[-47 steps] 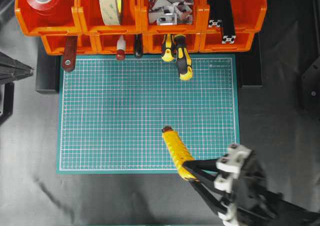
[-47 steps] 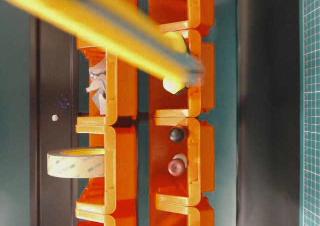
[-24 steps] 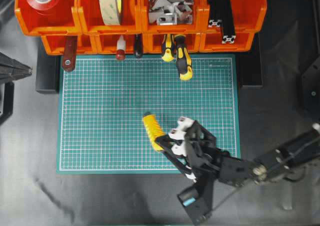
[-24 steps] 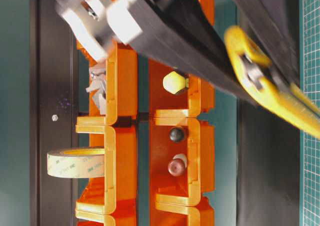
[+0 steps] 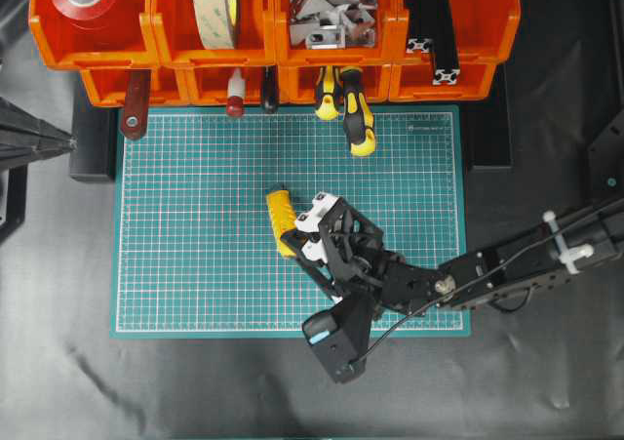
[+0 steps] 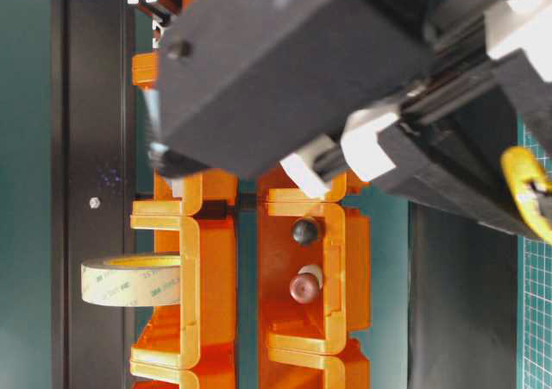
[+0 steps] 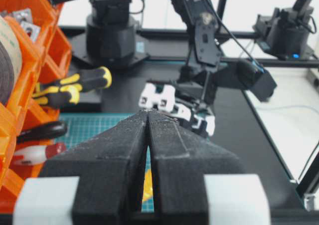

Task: Pick cutter from container rack with right arm.
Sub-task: 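Carry the cutter over the mat and lower it with the right gripper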

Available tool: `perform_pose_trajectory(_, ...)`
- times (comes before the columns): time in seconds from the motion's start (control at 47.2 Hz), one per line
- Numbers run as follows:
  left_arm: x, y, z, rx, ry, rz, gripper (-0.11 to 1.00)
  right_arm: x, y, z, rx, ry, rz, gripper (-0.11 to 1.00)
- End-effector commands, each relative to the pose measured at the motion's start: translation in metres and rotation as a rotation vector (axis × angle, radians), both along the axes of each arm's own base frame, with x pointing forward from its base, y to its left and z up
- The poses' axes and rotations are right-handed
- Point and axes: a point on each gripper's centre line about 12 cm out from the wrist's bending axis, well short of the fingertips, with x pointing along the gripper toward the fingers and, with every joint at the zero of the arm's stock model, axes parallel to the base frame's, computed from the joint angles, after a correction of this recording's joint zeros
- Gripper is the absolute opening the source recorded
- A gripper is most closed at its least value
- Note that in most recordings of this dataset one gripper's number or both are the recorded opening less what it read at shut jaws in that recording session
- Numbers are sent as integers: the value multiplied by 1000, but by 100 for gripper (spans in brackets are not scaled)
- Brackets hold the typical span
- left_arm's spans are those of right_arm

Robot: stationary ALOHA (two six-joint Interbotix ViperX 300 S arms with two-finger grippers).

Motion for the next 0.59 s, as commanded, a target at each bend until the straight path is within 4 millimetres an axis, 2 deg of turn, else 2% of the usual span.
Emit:
perform_pose_trajectory(0.0,2,-1,10,-2,-26,-3,0,8,1,9,25,-29,0,28)
perform_pose_trajectory(0.572,3,-1,6,-3,0,-3,0,-2,4,0,138,-23,-76,28)
